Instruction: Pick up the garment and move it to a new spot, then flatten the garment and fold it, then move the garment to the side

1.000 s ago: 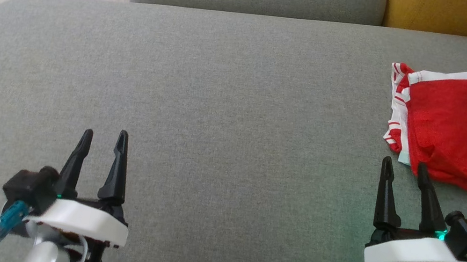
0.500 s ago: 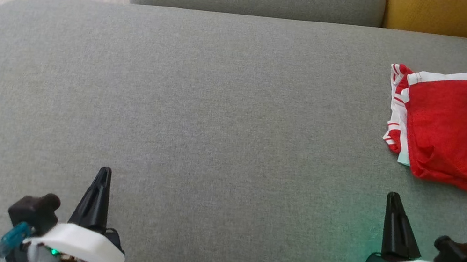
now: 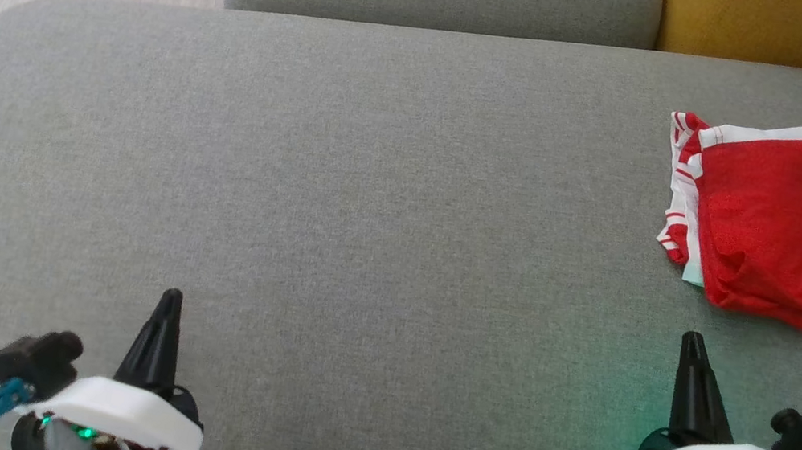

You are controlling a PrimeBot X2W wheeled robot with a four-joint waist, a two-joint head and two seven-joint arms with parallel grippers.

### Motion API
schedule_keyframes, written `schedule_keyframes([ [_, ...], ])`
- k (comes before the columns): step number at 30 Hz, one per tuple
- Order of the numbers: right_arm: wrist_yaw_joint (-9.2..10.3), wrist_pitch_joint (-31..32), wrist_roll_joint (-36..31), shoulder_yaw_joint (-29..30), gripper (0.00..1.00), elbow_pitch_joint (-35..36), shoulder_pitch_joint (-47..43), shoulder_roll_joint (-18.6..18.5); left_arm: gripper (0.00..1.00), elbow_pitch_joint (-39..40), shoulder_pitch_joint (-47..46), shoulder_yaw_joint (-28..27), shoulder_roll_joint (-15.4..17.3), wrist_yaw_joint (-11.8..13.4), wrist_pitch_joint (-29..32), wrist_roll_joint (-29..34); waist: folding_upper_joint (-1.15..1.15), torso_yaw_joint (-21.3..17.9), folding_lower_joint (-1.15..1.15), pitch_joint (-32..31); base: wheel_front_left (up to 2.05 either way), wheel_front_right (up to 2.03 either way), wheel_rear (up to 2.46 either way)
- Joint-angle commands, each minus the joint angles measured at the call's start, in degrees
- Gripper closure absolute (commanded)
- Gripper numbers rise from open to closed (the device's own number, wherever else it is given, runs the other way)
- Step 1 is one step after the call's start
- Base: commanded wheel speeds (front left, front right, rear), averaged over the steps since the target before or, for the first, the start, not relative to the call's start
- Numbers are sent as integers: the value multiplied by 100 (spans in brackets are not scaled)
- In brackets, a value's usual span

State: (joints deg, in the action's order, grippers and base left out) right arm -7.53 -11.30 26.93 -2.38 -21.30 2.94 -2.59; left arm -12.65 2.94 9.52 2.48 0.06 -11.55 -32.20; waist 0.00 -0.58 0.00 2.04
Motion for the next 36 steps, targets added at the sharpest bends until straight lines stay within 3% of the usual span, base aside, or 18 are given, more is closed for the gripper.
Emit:
schedule_keyframes([
  [1,1,30,158,32,100,209,236,-40,100,170,-320,-127,57,-38,41,-141,0,1,0,-2,0,0,0],
  [36,2,568,2294,268,100,382,261,-70,100,77,-507,-526,115,-274,551,-2144,0,20,0,-63,0,0,0],
])
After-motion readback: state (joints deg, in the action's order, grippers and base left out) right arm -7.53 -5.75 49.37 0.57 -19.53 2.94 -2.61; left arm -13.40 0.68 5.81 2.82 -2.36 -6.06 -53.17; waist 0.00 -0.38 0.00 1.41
